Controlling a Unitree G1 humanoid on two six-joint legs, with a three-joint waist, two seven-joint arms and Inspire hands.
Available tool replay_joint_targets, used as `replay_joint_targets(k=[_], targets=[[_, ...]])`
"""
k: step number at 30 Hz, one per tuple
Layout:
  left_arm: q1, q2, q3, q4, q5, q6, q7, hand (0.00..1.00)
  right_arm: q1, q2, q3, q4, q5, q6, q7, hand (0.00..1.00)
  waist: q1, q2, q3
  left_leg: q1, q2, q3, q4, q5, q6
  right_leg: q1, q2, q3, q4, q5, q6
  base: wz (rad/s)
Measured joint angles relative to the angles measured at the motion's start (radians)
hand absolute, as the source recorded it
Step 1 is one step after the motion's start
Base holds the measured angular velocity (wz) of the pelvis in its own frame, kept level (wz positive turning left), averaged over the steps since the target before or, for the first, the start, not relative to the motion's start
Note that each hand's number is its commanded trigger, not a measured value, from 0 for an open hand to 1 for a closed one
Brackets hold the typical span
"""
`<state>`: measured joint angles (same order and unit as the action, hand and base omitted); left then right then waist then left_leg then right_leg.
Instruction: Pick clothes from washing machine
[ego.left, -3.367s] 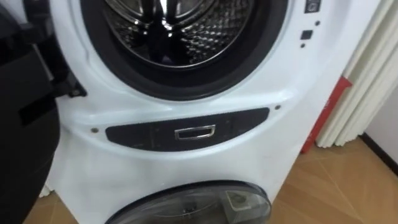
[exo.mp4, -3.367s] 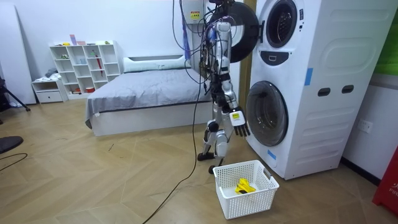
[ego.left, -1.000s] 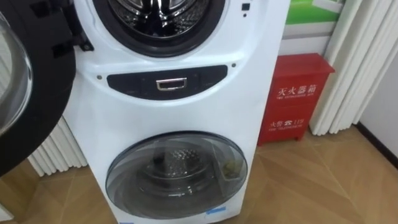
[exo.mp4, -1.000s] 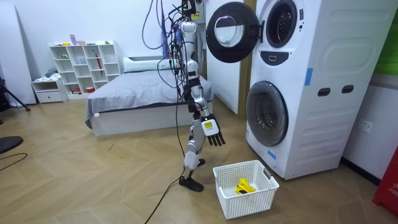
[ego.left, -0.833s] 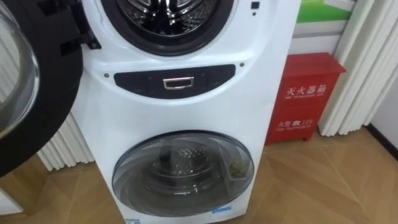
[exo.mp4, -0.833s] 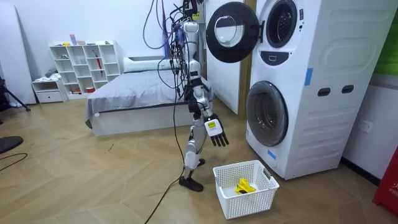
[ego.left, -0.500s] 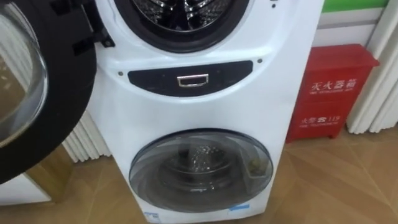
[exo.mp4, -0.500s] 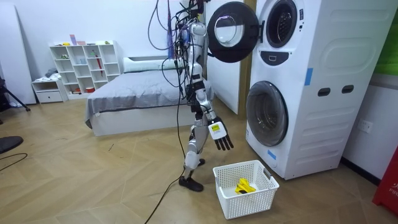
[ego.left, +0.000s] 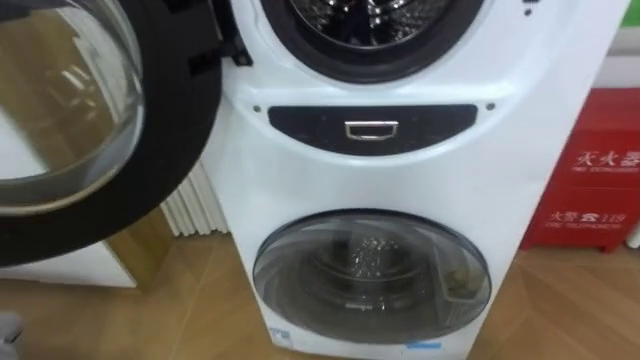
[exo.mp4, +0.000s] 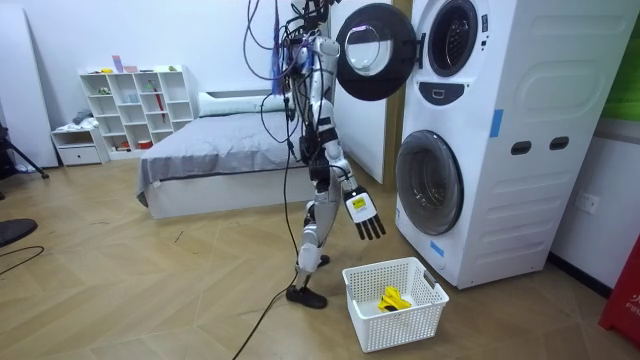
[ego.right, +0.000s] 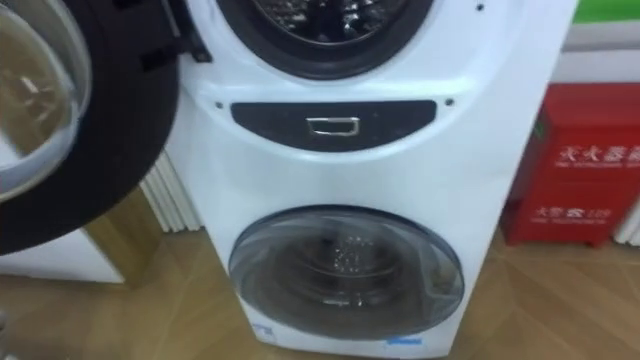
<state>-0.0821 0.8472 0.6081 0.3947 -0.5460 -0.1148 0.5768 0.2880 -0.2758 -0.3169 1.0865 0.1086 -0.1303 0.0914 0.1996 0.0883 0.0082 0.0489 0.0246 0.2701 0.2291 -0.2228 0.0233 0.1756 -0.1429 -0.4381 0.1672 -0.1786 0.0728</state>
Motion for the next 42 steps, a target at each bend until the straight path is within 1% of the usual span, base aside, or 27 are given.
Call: replay_joint_targets(k=[3, 5, 8, 9, 10, 11, 12, 14, 16, 18, 20, 21, 22, 24, 25, 27, 29, 30, 31, 32, 33, 37, 38, 39, 40, 41, 42], targets=[[-0.037, 0.004, 0.009, 0.0, 0.015, 0.0, 0.0, 0.0, 0.004, -0.007, -0.002, 0.0, -0.019, 0.006, 0.006, 0.0, -0.012, 0.011, 0.002, -0.003, -0.002, -0.001, 0.001, 0.002, 0.004, -0.001, -0.006, 0.0, 0.0, -0.005, 0.008, -0.02], [-0.041, 0.004, 0.011, -0.018, 0.04, 0.0, 0.0, 0.0, 0.004, -0.006, -0.002, 0.0, -0.021, 0.019, 0.02, 0.0, -0.019, 0.01, 0.0019, -0.004, -0.003, -0.001, 0.001, 0.003, 0.005, -0.002, -0.007, 0.001, 0.0, -0.006, 0.01, -0.02], [-0.041, 0.004, 0.009, -0.089, 0.075, -0.002, -0.001, 0.0, 0.005, -0.007, 0.001, -0.009, -0.029, 0.023, 0.026, 0.0, -0.032, 0.002, -0.0019, -0.006, -0.003, 0.0, 0.002, 0.004, 0.006, -0.002, -0.008, 0.0, 0.003, -0.008, 0.013, 0.0], [-0.041, 0.004, 0.008, -0.115, 0.096, -0.017, -0.003, 0.0, 0.006, -0.007, 0.001, -0.015, -0.031, 0.022, 0.033, 0.0, -0.04, -0.002, -0.0026, -0.005, -0.004, 0.0, 0.003, 0.005, 0.006, -0.001, -0.008, -0.001, 0.005, -0.008, 0.013, 0.0], [-0.041, 0.004, 0.004, -0.121, 0.108, -0.044, -0.004, 0.0, 0.004, -0.008, 0.004, -0.016, -0.031, 0.022, 0.034, 0.0, -0.052, -0.004, -0.0019, -0.002, -0.005, 0.002, 0.005, 0.008, 0.007, -0.001, -0.008, 0.0, 0.006, -0.008, 0.013, 0.0], [-0.041, 0.003, -0.002, -0.12, 0.111, -0.052, -0.004, 0.0, -0.001, -0.01, 0.01, -0.019, -0.03, 0.022, 0.034, 0.0, -0.058, -0.004, -0.0016, -0.002, -0.005, 0.002, 0.005, 0.01, 0.007, -0.001, -0.008, 0.0, 0.007, -0.008, 0.013, -0.03], [-0.04, -0.002, -0.016, -0.12, 0.115, -0.058, -0.005, 0.0, -0.002, -0.014, 0.02, -0.027, -0.03, 0.022, 0.038, 0.0, -0.063, -0.008, -0.003, -0.001, -0.005, 0.004, 0.007, 0.01, 0.007, -0.001, -0.008, 0.0, 0.007, -0.008, 0.013, -0.04], [-0.037, -0.015, -0.021, -0.118, 0.115, -0.067, -0.006, 0.0, -0.005, -0.019, 0.022, -0.035, -0.031, 0.022, 0.046, 0.0, -0.074, -0.007, -0.0023, -0.002, -0.005, 0.005, 0.006, 0.011, 0.007, -0.001, -0.008, 0.001, 0.007, -0.008, 0.013, -0.02], [-0.035, -0.016, -0.019, -0.089, 0.106, -0.083, -0.009, 0.0, -0.014, -0.03, 0.021, -0.037, -0.029, 0.023, 0.058, 0.0, -0.084, -0.007, -0.0036, 0.001, -0.005, 0.007, 0.003, 0.013, 0.006, -0.001, -0.008, 0.002, 0.008, -0.008, 0.013, -0.04], [-0.035, -0.016, -0.02, -0.015, 0.079, -0.099, -0.024, 0.0, -0.016, -0.049, 0.022, -0.043, -0.028, 0.024, 0.064, 0.0, -0.085, -0.009, -0.0016, 0.016, -0.009, 0.021, -0.01, 0.019, 0.005, 0.0, -0.009, 0.013, 0.007, -0.008, 0.013, -0.16], [-0.041, -0.015, -0.02, 0.043, 0.038, -0.105, -0.044, 0.0, -0.016, -0.062, 0.02, -0.049, -0.026, 0.024, 0.061, 0.0, -0.085, -0.005, -0.0043, 0.017, -0.009, 0.027, -0.016, 0.02, 0.004, -0.003, -0.008, 0.021, 0.006, -0.008, 0.013, -0.12], [-0.049, -0.015, -0.018, 0.079, 0.024, -0.107, -0.052, 0.0, -0.011, -0.067, 0.019, -0.062, -0.026, 0.025, 0.059, 0.0, -0.083, -0.003, -0.0055, 0.015, -0.009, 0.031, -0.025, 0.023, 0.004, -0.008, -0.009, 0.022, 0.006, -0.008, 0.013, -0.11], [-0.066, -0.014, -0.001, 0.12, 0.029, -0.109, -0.072, 0.0, 0.005, -0.068, 0.017, -0.074, -0.029, 0.025, 0.055, 0.0, -0.077, -0.003, -0.008, 0.012, -0.008, 0.036, -0.025, 0.026, 0.003, -0.016, -0.008, 0.024, 0.007, -0.008, 0.013, -0.11], [-0.1, -0.013, 0.034, 0.175, 0.03, -0.109, -0.085, 0.0, 0.019, -0.069, 0.009, -0.085, -0.031, 0.026, 0.054, 0.0, -0.065, -0.005, -0.0107, 0.013, -0.005, 0.043, -0.025, 0.027, 0.002, -0.019, -0.005, 0.029, 0.006, -0.008, 0.013, -0.1], [-0.101, -0.011, 0.057, 0.197, 0.027, -0.111, -0.089, 0.0, 0.024, -0.071, 0.006, -0.085, -0.032, 0.028, 0.053, 0.0, -0.061, -0.008, -0.0168, 0.015, -0.005, 0.043, -0.027, 0.027, 0.001, -0.019, -0.005, 0.03, 0.006, -0.008, 0.013, -0.05], [-0.101, -0.005, 0.085, 0.221, 0.023, -0.114, -0.093, 0.0, 0.045, -0.071, -0.012, -0.085, -0.035, 0.032, 0.052, 0.0, -0.06, -0.011, -0.0199, 0.018, -0.005, 0.043, -0.029, 0.027, 0.001, -0.018, -0.004, 0.03, 0.006, -0.008, 0.013, 0.0], [-0.101, 0.002, 0.089, 0.247, 0.016, -0.109, -0.097, 0.0, 0.056, -0.071, -0.024, -0.084, -0.035, 0.035, 0.046, 0.0, -0.052, -0.012, -0.0205, 0.019, -0.005, 0.045, -0.029, 0.027, 0.001, -0.018, -0.004, 0.032, 0.005, -0.008, 0.013, -0.04], [-0.101, 0.003, 0.095, 0.268, 0.016, -0.102, -0.101, 0.0, 0.065, -0.071, -0.025, -0.084, -0.035, 0.036, 0.04, 0.0, -0.044, -0.015, -0.0195, 0.023, -0.004, 0.051, -0.03, 0.027, 0.0, -0.018, -0.004, 0.04, 0.004, -0.008, 0.013, -0.11], [-0.101, 0.003, 0.098, 0.278, 0.016, -0.097, -0.101, 0.0, 0.067, -0.071, -0.025, -0.084, -0.035, 0.036, 0.04, 0.0, -0.041, -0.013, -0.0206, 0.025, -0.004, 0.053, -0.031, 0.027, 0.0, -0.018, -0.004, 0.041, 0.004, -0.008, 0.013, -0.12], [-0.101, 0.003, 0.098, 0.293, 0.016, -0.082, -0.102, 0.0, 0.072, -0.071, -0.027, -0.084, -0.035, 0.036, 0.039, 0.0, -0.035, -0.01, -0.0225, 0.025, -0.003, 0.055, -0.031, 0.027, -0.001, -0.017, -0.003, 0.042, 0.004, -0.008, 0.013, -0.05], [-0.101, 0.004, 0.098, 0.306, 0.016, -0.074, -0.101, 0.0, 0.075, -0.069, -0.027, -0.084, -0.035, 0.037, 0.038, 0.0, -0.034, -0.012, -0.0197, 0.024, -0.001, 0.055, -0.032, 0.026, -0.001, -0.018, -0.002, 0.041, 0.003, -0.008, 0.013, -0.03], [-0.105, 0.004, 0.097, 0.315, 0.017, -0.048, -0.059, 0.0, 0.09, -0.066, -0.027, -0.087, -0.035, 0.037, 0.006, 0.0, -0.014, -0.02, -0.0231, 0.025, 0.006, 0.066, -0.026, 0.02, -0.007, -0.02, 0.005, 0.047, 0.003, -0.005, 0.009, -0.08], [-0.112, 0.004, 0.097, 0.316, 0.017, -0.044, -0.052, 0.0, 0.092, -0.066, -0.027, -0.087, -0.036, 0.037, -0.001, 0.0, -0.008, -0.02, -0.0231, 0.025, 0.007, 0.068, -0.026, 0.02, -0.007, -0.021, 0.005, 0.049, 0.002, -0.005, 0.009, -0.08], [-0.133, 0.006, 0.097, 0.316, 0.017, -0.042, -0.038, 0.0, 0.097, -0.063, -0.027, -0.087, -0.038, 0.037, -0.01, 0.0, -0.001, -0.019, -0.0234, 0.023, 0.008, 0.069, -0.026, 0.02, -0.008, -0.022, 0.006, 0.049, 0.002, -0.005, 0.009, -0.03], [-0.156, 0.017, 0.097, 0.316, 0.017, -0.042, -0.028, 0.0, 0.104, -0.057, -0.027, -0.093, -0.047, 0.037, -0.016, 0.0, 0.004, -0.018, -0.0237, 0.022, 0.009, 0.068, -0.025, 0.019, -0.008, -0.023, 0.007, 0.051, 0.002, -0.005, 0.009, 0.0], [-0.162, 0.027, 0.097, 0.317, 0.017, -0.042, -0.022, 0.0, 0.109, -0.053, -0.027, -0.102, -0.053, 0.037, -0.019, 0.0, 0.005, -0.018, -0.0238, 0.021, 0.01, 0.068, -0.025, 0.019, -0.009, -0.023, 0.008, 0.051, 0.002, -0.005, 0.009, 0.0], [-0.171, 0.054, 0.096, 0.329, 0.017, -0.043, -0.014, 0.0, 0.114, -0.044, -0.027, -0.118, -0.065, 0.036, -0.024, 0.0, 0.004, -0.016, -0.0239, 0.021, 0.011, 0.069, -0.025, 0.019, -0.009, -0.024, 0.009, 0.051, 0.002, -0.005, 0.009, 0.0]])
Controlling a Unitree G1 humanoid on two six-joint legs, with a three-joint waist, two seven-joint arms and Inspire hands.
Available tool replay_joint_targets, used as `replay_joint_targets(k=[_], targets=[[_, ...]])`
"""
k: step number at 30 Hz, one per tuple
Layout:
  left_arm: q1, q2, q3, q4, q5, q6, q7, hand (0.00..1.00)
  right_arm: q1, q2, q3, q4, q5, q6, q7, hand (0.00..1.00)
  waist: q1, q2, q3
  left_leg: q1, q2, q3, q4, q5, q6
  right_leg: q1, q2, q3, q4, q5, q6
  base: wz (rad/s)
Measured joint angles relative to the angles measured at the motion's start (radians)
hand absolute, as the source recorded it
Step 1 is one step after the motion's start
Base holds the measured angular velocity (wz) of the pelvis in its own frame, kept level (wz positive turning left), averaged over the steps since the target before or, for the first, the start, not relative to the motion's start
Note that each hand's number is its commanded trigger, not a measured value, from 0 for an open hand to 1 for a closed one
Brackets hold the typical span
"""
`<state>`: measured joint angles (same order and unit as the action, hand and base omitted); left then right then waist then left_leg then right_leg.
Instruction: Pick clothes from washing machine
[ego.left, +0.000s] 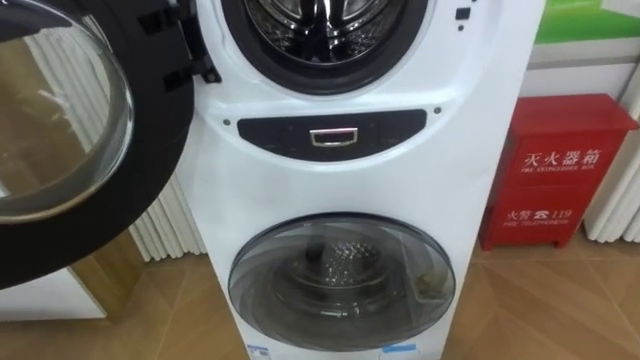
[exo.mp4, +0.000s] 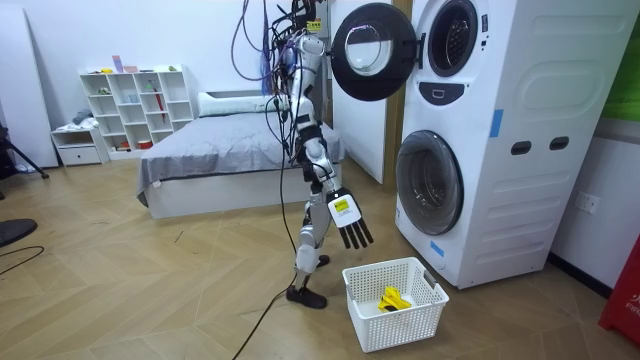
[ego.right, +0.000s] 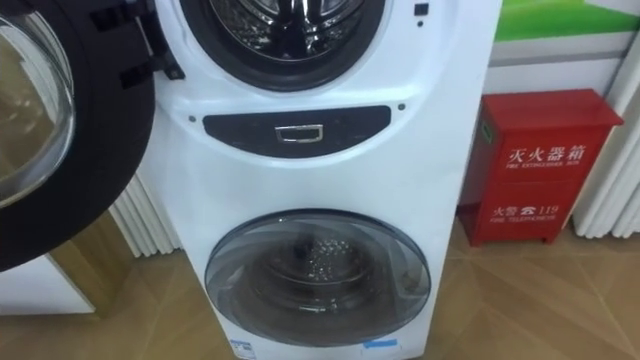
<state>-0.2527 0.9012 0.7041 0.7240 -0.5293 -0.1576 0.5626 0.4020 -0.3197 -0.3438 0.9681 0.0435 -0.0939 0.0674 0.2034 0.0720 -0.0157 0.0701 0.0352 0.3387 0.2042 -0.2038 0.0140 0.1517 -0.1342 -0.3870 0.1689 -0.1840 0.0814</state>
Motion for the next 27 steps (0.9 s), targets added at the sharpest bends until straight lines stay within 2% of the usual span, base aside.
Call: replay_joint_targets(k=[1, 4, 7, 11, 16, 19, 21, 24, 27], targets=[[-0.012, 0.027, -0.001, 0.017, -0.001, 0.0, 0.004, 0.0, 0.001, 0.003, 0.001, -0.003, -0.005, -0.001, -0.001, 0.0, -0.001, 0.003, 0.0, 0.001, 0.0, 0.0, 0.0, 0.0, 0.0, 0.0, 0.0, 0.0, 0.0, 0.0, 0.0, 0.0], [-0.033, 0.076, -0.002, 0.042, -0.01, 0.0, 0.013, 0.0, 0.002, 0.003, 0.001, -0.012, -0.005, -0.001, -0.003, 0.0, 0.001, 0.014, 0.0006, 0.004, -0.002, 0.002, -0.004, 0.0, 0.0, 0.001, -0.002, 0.001, 0.0, 0.0, 0.0, 0.0], [-0.034, 0.091, -0.002, 0.045, -0.011, 0.0, 0.009, 0.0, 0.002, 0.003, 0.003, -0.017, -0.005, -0.001, -0.011, 0.0, 0.007, 0.024, -0.0002, 0.009, -0.004, 0.002, -0.009, 0.0, 0.0, 0.004, -0.002, 0.001, 0.0, 0.0, 0.0, 0.0], [-0.034, 0.094, -0.012, 0.047, -0.008, 0.0, -0.01, 0.0, 0.001, 0.002, 0.006, -0.02, -0.005, -0.001, -0.011, 0.0, 0.015, 0.026, -0.001, 0.009, -0.004, 0.0, -0.008, 0.0, 0.0, 0.006, -0.002, -0.001, 0.0, 0.0, 0.0, 0.0], [-0.034, 0.094, -0.062, 0.046, -0.008, 0.003, -0.073, 0.0, -0.013, 0.002, 0.006, -0.02, -0.004, -0.001, 0.024, 0.0, 0.017, 0.02, 0.0021, 0.009, -0.004, -0.003, -0.008, 0.0, 0.0, 0.006, -0.003, -0.008, 0.0, 0.0, 0.0, 0.0], [-0.034, 0.094, -0.088, 0.047, -0.008, 0.011, -0.142, 0.0, -0.034, 0.002, 0.005, -0.022, -0.004, -0.001, 0.054, 0.0, 0.005, 0.012, 0.0063, 0.005, -0.005, -0.007, -0.006, 0.0, 0.0, 0.007, -0.002, -0.01, -0.001, 0.0, 0.0, 0.04], [-0.034, 0.093, -0.09, 0.047, -0.008, 0.032, -0.179, 0.0, -0.051, -0.004, 0.005, -0.026, 0.001, 0.001, 0.06, 0.0, -0.01, 0.005, 0.0083, 0.005, -0.006, -0.01, -0.006, 0.0, 0.0, 0.008, -0.003, -0.011, -0.001, 0.0, 0.0, 0.02], [-0.034, 0.093, -0.104, 0.048, -0.008, 0.048, -0.184, 0.0, -0.062, -0.012, 0.005, -0.03, 0.004, 0.008, 0.071, 0.0, -0.033, 0.001, 0.0088, 0.0, -0.007, -0.018, -0.003, 0.0, 0.001, 0.007, -0.004, -0.013, 0.0, 0.0, 0.0, 0.07], [-0.034, 0.087, -0.104, 0.066, -0.008, 0.047, -0.182, 0.0, -0.061, -0.013, 0.001, -0.024, 0.002, 0.01, 0.093, 0.0, -0.044, 0.002, 0.0104, -0.002, -0.008, -0.025, -0.004, 0.001, 0.001, 0.007, -0.005, -0.023, 0.0, 0.0, 0.0, 0.08]])
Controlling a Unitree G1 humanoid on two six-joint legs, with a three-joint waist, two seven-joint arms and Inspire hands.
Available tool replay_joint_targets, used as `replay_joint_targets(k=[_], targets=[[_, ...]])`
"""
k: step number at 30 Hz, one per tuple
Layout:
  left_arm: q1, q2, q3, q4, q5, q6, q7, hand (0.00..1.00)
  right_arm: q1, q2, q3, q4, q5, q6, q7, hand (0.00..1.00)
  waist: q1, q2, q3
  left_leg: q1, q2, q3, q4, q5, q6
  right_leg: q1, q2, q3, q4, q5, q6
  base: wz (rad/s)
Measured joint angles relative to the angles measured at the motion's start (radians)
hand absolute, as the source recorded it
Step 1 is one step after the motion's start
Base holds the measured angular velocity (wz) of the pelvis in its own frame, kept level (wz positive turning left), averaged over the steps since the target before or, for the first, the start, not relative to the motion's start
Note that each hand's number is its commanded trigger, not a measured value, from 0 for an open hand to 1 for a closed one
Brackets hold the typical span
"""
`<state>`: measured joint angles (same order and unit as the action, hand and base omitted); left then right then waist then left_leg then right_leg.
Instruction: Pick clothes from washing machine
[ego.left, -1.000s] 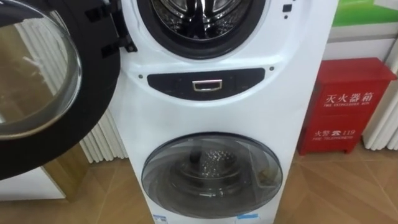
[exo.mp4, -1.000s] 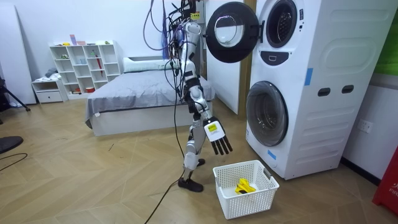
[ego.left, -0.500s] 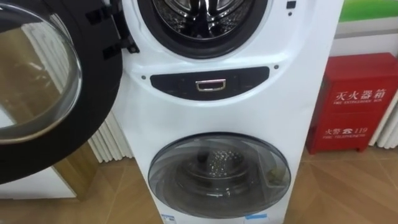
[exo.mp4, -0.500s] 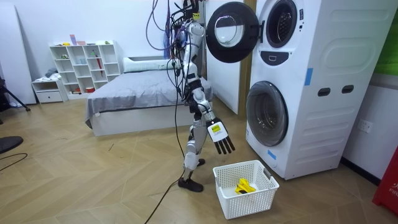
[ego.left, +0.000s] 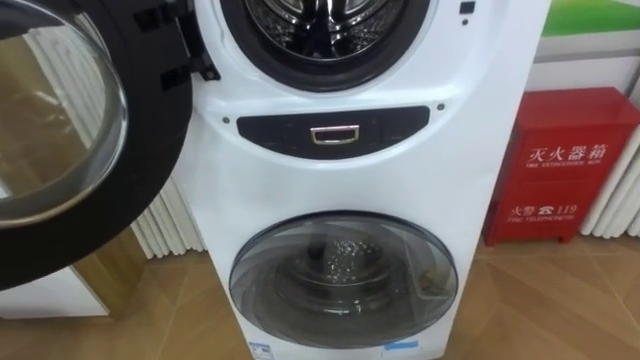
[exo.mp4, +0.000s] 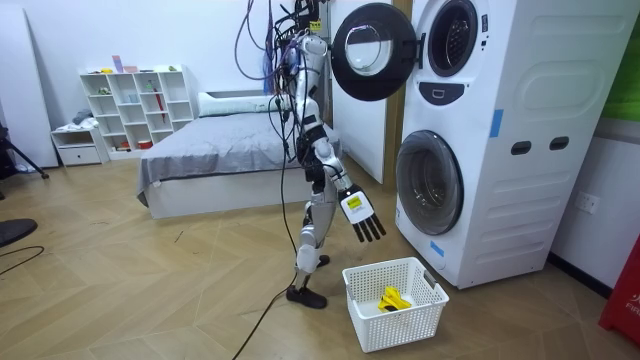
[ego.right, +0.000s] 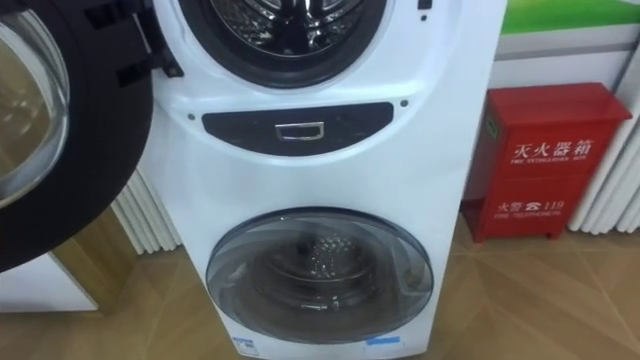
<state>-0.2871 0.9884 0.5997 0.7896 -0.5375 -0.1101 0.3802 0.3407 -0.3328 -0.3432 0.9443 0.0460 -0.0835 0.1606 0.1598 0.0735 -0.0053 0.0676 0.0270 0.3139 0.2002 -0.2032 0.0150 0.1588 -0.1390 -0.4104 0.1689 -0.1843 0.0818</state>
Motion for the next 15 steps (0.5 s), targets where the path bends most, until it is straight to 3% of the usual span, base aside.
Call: replay_joint_targets(k=[4, 9, 15], targets=[[0.0, -0.006, -0.005, 0.028, 0.0, 0.0, 0.0, 0.0, -0.006, -0.002, -0.004, 0.014, 0.0, 0.014, 0.021, 0.0, -0.017, -0.003, 0.0013, -0.002, -0.001, -0.003, 0.0, 0.001, 0.001, 0.001, -0.001, -0.005, 0.0, -0.001, 0.001, 0.03], [0.001, -0.061, -0.021, 0.022, -0.004, -0.001, 0.0, 0.0, -0.019, -0.012, 0.004, 0.014, 0.013, 0.022, 0.044, 0.0, -0.039, -0.014, 0.0107, -0.003, -0.006, -0.016, 0.004, 0.005, 0.006, 0.008, -0.005, -0.007, 0.003, -0.001, 0.002, 0.08], [0.001, -0.12, -0.027, -0.029, -0.014, -0.01, 0.002, 0.0, -0.041, -0.025, 0.008, 0.014, 0.014, 0.022, 0.068, 0.0, -0.05, -0.032, 0.0093, 0.002, -0.009, -0.018, 0.004, 0.014, 0.017, 0.016, -0.015, -0.014, 0.002, -0.002, 0.003, 0.04]])
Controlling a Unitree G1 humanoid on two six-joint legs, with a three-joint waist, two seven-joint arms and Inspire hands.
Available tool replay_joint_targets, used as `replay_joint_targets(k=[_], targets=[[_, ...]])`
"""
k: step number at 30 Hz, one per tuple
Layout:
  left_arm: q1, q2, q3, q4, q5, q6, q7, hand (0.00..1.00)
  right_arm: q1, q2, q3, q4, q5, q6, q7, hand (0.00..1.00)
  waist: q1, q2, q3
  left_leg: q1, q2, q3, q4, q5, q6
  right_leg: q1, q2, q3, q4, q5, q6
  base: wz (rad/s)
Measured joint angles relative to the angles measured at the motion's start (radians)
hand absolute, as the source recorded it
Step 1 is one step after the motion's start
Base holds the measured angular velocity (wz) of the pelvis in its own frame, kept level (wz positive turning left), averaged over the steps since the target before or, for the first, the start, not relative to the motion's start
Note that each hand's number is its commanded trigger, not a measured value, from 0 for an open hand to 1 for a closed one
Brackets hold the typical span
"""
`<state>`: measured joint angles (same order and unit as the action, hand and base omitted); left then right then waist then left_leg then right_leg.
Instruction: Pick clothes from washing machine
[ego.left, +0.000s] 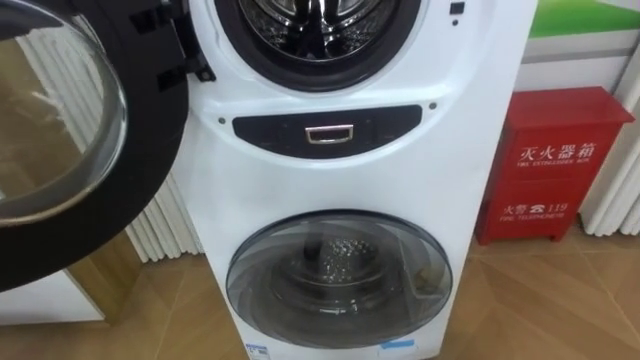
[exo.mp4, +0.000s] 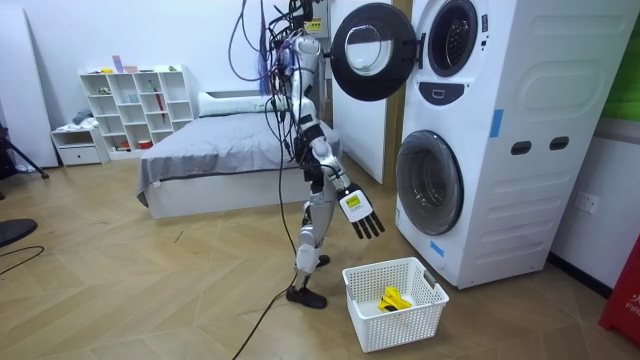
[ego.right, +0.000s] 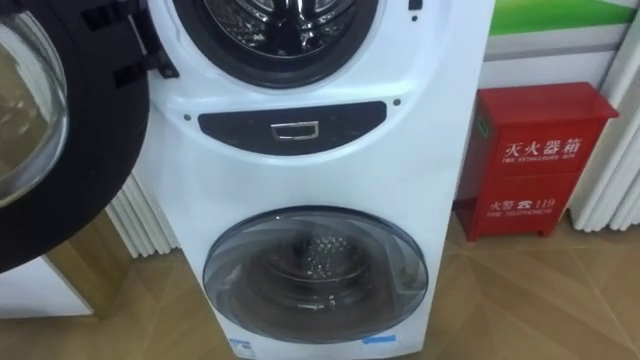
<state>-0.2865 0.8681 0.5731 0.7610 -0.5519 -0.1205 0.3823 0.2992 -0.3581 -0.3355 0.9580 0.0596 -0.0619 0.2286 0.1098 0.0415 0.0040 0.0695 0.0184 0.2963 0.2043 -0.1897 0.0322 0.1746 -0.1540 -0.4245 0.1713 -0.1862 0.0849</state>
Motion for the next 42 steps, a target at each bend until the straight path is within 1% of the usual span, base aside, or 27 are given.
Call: replay_joint_targets(k=[5, 7, 8, 10, 11, 12, 13, 14, 15, 16, 17, 18, 19, 21, 22, 25, 26, 28, 31, 32, 33, 34, 37, 38, 39, 41, 42], targets=[[0.0, -0.064, 0.0, -0.082, -0.005, -0.024, 0.001, 0.0, -0.003, 0.0, -0.001, 0.007, -0.026, 0.01, 0.016, 0.0, -0.006, -0.018, 0.0047, -0.006, -0.002, 0.0, -0.001, 0.005, 0.008, 0.0, -0.005, 0.0, -0.001, 0.005, 0.001, 0.06], [0.005, -0.114, 0.001, -0.133, -0.007, -0.041, 0.009, 0.0, 0.0, 0.0, 0.001, 0.008, -0.029, 0.011, 0.022, 0.0, -0.009, -0.021, 0.006, -0.009, -0.005, -0.004, 0.001, 0.008, 0.013, 0.0, -0.007, 0.001, -0.001, 0.008, 0.001, 0.08], [0.009, -0.126, 0.0, -0.152, -0.008, -0.041, 0.009, 0.0, -0.001, 0.0, 0.002, 0.008, -0.03, 0.011, 0.026, 0.0, -0.01, -0.022, 0.0068, -0.011, -0.007, -0.007, 0.001, 0.009, 0.012, -0.001, -0.009, 0.001, -0.001, 0.008, 0.0, 0.2], [0.021, -0.185, -0.001, -0.249, -0.008, -0.042, 0.009, 0.0, -0.006, 0.001, 0.01, 0.011, -0.031, 0.012, 0.046, 0.0, -0.029, -0.029, 0.0059, -0.035, -0.019, -0.024, 0.002, 0.024, 0.021, -0.015, -0.012, 0.01, 0.001, 0.008, 0.0, 0.33], [0.021, -0.204, -0.005, -0.274, -0.008, -0.043, 0.009, 0.0, -0.008, 0.001, 0.012, 0.011, -0.034, 0.012, 0.05, 0.0, -0.03, -0.03, 0.0061, -0.041, -0.02, -0.026, 0.003, 0.028, 0.024, -0.021, -0.014, 0.009, 0.002, 0.009, 0.002, 0.27], [0.022, -0.236, -0.041, -0.322, 0.006, -0.043, 0.009, 0.0, -0.012, 0.001, 0.03, 0.011, -0.044, 0.012, 0.052, 0.0, -0.034, -0.032, 0.0063, -0.047, -0.022, -0.026, 0.002, 0.036, 0.03, -0.025, -0.015, 0.01, 0.002, 0.012, 0.006, 0.18], [0.045, -0.264, -0.081, -0.365, 0.045, -0.038, 0.0, 0.0, -0.016, 0.003, 0.047, 0.011, -0.057, 0.011, 0.055, 0.0, -0.037, -0.028, 0.0033, -0.048, -0.024, -0.026, 0.003, 0.04, 0.034, -0.025, -0.016, 0.015, 0.001, 0.014, 0.011, 0.13], [0.075, -0.275, -0.102, -0.401, 0.066, -0.036, -0.007, 0.0, -0.018, 0.003, 0.061, 0.011, -0.062, 0.011, 0.055, 0.0, -0.037, -0.033, 0.0048, -0.048, -0.025, -0.026, 0.003, 0.041, 0.036, -0.025, -0.017, 0.015, 0.002, 0.016, 0.013, 0.09], [0.124, -0.304, -0.145, -0.484, 0.113, -0.023, -0.012, 0.0, -0.02, 0.006, 0.082, 0.011, -0.073, 0.012, 0.058, 0.0, -0.039, -0.033, 0.0019, -0.056, -0.025, -0.027, 0.012, 0.042, 0.039, -0.028, -0.018, 0.016, 0.003, 0.017, 0.015, 0.15], [0.152, -0.34, -0.173, -0.558, 0.145, -0.007, -0.022, 0.0, -0.029, 0.012, 0.09, 0.011, -0.086, 0.013, 0.058, 0.0, -0.052, -0.04, 0.0019, -0.071, -0.023, -0.026, 0.022, 0.043, 0.042, -0.035, -0.018, 0.016, 0.003, 0.017, 0.013, 0.25], [0.159, -0.352, -0.197, -0.589, 0.166, 0.001, -0.029, 0.0, -0.034, 0.013, 0.097, 0.011, -0.096, 0.013, 0.057, 0.0, -0.061, -0.043, 0.0023, -0.08, -0.02, -0.021, 0.027, 0.045, 0.044, -0.038, -0.016, 0.017, 0.002, 0.019, 0.012, 0.37], [0.17, -0.371, -0.255, -0.646, 0.181, 0.013, -0.059, 0.0, -0.045, 0.013, 0.106, 0.012, -0.114, 0.014, 0.056, 0.0, -0.075, -0.047, 0.0025, -0.095, -0.012, 0.0, 0.035, 0.047, 0.047, -0.052, -0.013, 0.03, 0.002, 0.024, 0.01, 0.27], [0.175, -0.381, -0.284, -0.672, 0.195, 0.014, -0.084, 0.0, -0.051, 0.013, 0.109, 0.013, -0.119, 0.015, 0.055, 0.0, -0.079, -0.048, 0.0027, -0.096, -0.007, 0.023, 0.033, 0.048, 0.045, -0.058, -0.013, 0.04, 0.002, 0.027, 0.009, 0.17], [0.179, -0.391, -0.407, -0.803, 0.258, 0.052, -0.134, 0.0, -0.071, 0.021, 0.123, 0.009, -0.131, 0.035, 0.049, 0.0, -0.087, -0.049, 0.0019, -0.102, 0.005, 0.085, 0.034, 0.049, 0.044, -0.078, -0.018, 0.066, 0.003, 0.035, 0.007, -0.15], [0.177, -0.389, -0.442, -0.849, 0.283, 0.059, -0.154, 0.0, -0.081, 0.038, 0.129, -0.01, -0.15, 0.042, 0.044, 0.0, -0.101, -0.045, 0.0017, -0.106, 0.007, 0.094, 0.032, 0.048, 0.044, -0.085, -0.02, 0.067, 0.001, 0.036, 0.005, -0.29], [0.17, -0.386, -0.505, -0.9, 0.292, 0.07, -0.209, 0.0, -0.086, 0.063, 0.167, -0.048, -0.184, 0.043, 0.044, 0.0, -0.133, -0.044, 0.0013, -0.108, 0.005, 0.11, 0.028, 0.048, 0.045, -0.092, -0.028, 0.07, 0.0, 0.042, -0.004, -0.25], [0.17, -0.389, -0.539, -0.923, 0.289, 0.077, -0.247, 0.0, -0.093, 0.077, 0.169, -0.049, -0.185, 0.044, 0.043, 0.0, -0.152, -0.039, 0.0037, -0.11, 0.006, 0.118, 0.028, 0.047, 0.046, -0.095, -0.03, 0.069, -0.001, 0.043, -0.006, -0.24], [0.168, -0.391, -0.591, -0.952, 0.267, 0.078, -0.321, 0.0, -0.106, 0.092, 0.199, -0.049, -0.175, 0.047, 0.041, 0.0, -0.176, -0.036, 0.001, -0.11, 0.006, 0.139, 0.017, 0.047, 0.045, -0.114, -0.036, 0.078, 0.001, 0.048, -0.011, -0.34], [0.168, -0.391, -0.629, -0.964, 0.249, 0.078, -0.399, 0.0, -0.102, 0.1, 0.205, -0.048, -0.146, 0.053, 0.035, 0.0, -0.211, -0.036, -0.0011, -0.111, 0.005, 0.143, 0.018, 0.047, 0.045, -0.123, -0.037, 0.091, -0.001, 0.073, -0.005, -0.17], [0.168, -0.391, -0.632, -0.966, 0.248, 0.079, -0.41, 0.0, -0.102, 0.099, 0.205, -0.048, -0.141, 0.055, 0.034, 0.0, -0.217, -0.036, -0.0011, -0.111, 0.005, 0.143, 0.018, 0.047, 0.045, -0.123, -0.036, 0.093, -0.001, 0.079, -0.003, -0.04], [0.168, -0.391, -0.641, -0.972, 0.247, 0.079, -0.421, 0.0, -0.102, 0.099, 0.206, -0.048, -0.131, 0.057, 0.03, 0.0, -0.22, -0.035, -0.0022, -0.11, 0.005, 0.143, 0.018, 0.047, 0.045, -0.123, -0.036, 0.093, -0.002, 0.087, 0.009, 0.0], [0.168, -0.391, -0.654, -0.978, 0.247, 0.079, -0.429, 0.0, -0.102, 0.099, 0.206, -0.048, -0.116, 0.058, 0.029, 0.0, -0.219, -0.03, -0.0055, -0.109, 0.008, 0.142, 0.017, 0.048, 0.044, -0.123, -0.033, 0.092, -0.002, 0.088, 0.011, 0.0], [0.168, -0.394, -0.681, -0.98, 0.248, 0.079, -0.455, 0.0, -0.102, 0.099, 0.223, -0.053, -0.076, 0.058, 0.02, 0.0, -0.215, -0.014, -0.0156, -0.098, 0.015, 0.143, 0.015, 0.051, 0.047, -0.117, -0.02, 0.092, -0.003, 0.083, 0.003, -0.03], [0.168, -0.394, -0.682, -0.98, 0.248, 0.079, -0.459, 0.0, -0.102, 0.099, 0.232, -0.054, -0.062, 0.058, 0.02, 0.0, -0.215, -0.013, -0.0155, -0.093, 0.017, 0.144, 0.013, 0.054, 0.052, -0.115, -0.017, 0.092, -0.002, 0.082, 0.0, -0.1], [0.168, -0.394, -0.683, -0.983, 0.249, 0.079, -0.463, 0.0, -0.102, 0.1, 0.244, -0.061, -0.055, 0.057, 0.023, 0.0, -0.214, -0.007, -0.0184, -0.087, 0.022, 0.149, 0.011, 0.056, 0.049, -0.112, -0.013, 0.092, -0.002, 0.075, -0.004, -0.1], [0.167, -0.394, -0.683, -0.985, 0.25, 0.079, -0.468, 0.0, -0.107, 0.1, 0.257, -0.067, -0.056, 0.057, 0.023, 0.0, -0.213, -0.008, -0.0122, -0.074, 0.024, 0.154, 0.0, 0.056, 0.038, -0.106, -0.009, 0.094, -0.002, 0.066, -0.008, -0.11], [0.164, -0.394, -0.683, -0.985, 0.25, 0.079, -0.473, 0.0, -0.114, 0.1, 0.26, -0.067, -0.056, 0.057, 0.022, 0.0, -0.213, -0.001, -0.0104, -0.071, 0.024, 0.156, -0.001, 0.052, 0.032, -0.106, -0.005, 0.094, -0.002, 0.062, -0.011, -0.14]])
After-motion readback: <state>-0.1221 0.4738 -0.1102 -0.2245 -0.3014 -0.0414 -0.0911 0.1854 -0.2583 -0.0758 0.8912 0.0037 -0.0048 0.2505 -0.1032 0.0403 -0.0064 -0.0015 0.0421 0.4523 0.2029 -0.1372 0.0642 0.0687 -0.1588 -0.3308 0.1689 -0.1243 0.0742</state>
